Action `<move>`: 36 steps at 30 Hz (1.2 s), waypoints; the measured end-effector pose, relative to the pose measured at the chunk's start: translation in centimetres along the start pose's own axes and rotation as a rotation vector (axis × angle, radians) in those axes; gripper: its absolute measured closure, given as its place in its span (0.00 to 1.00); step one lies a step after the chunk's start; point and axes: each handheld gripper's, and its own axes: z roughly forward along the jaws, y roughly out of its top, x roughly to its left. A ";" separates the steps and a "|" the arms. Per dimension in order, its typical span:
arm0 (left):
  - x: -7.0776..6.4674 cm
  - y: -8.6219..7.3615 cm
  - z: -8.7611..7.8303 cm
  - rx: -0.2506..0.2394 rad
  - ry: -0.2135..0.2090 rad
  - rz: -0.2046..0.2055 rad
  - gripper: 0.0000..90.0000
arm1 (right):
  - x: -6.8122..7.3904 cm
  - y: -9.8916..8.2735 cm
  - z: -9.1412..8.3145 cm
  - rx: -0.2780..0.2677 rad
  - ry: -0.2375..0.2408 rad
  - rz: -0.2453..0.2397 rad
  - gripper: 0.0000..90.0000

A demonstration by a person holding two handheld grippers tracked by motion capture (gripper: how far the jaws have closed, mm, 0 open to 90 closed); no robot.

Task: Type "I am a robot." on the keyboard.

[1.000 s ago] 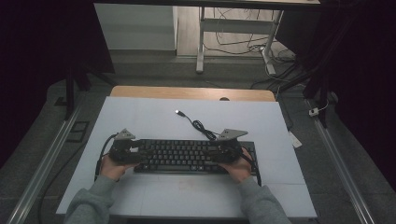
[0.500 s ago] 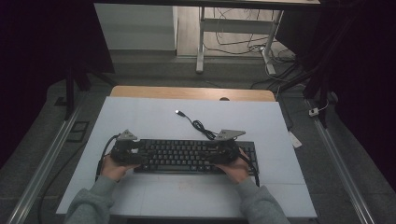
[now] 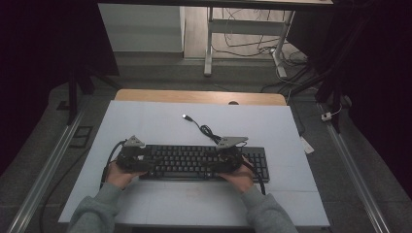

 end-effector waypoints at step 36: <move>-0.3 -0.1 0.5 0.030 0.000 0.024 0.34 | 2.0 0.5 3.9 0.099 0.045 -0.040 1.00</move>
